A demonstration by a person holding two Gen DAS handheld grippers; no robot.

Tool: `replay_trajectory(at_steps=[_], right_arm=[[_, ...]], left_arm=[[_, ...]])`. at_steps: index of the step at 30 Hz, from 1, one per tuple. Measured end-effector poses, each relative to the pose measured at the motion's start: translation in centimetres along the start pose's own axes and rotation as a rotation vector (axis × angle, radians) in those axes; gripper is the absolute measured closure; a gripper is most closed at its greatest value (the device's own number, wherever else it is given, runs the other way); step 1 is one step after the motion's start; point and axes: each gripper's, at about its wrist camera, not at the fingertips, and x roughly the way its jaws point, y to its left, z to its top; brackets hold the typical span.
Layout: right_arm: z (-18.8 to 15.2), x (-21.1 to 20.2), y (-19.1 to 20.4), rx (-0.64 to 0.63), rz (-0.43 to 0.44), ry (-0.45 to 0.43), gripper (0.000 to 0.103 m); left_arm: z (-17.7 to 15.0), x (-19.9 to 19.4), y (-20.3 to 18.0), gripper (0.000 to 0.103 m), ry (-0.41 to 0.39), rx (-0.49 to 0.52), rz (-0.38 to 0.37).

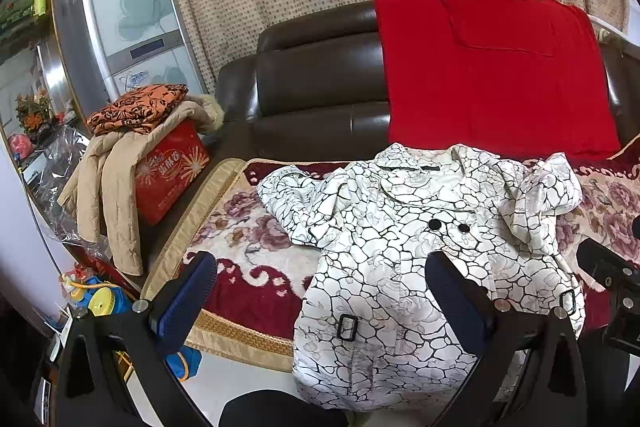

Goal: Fold large clothes

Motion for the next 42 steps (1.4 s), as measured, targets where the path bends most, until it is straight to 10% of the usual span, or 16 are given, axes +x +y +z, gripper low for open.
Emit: replay_trajectory(at_steps=[42], right_arm=[[-0.01, 0.75, 0.08, -0.012, 0.000, 0.015, 0.000]], left_arm=[[0.12, 0.66, -0.24, 0.000, 0.018, 0.006, -0.002]])
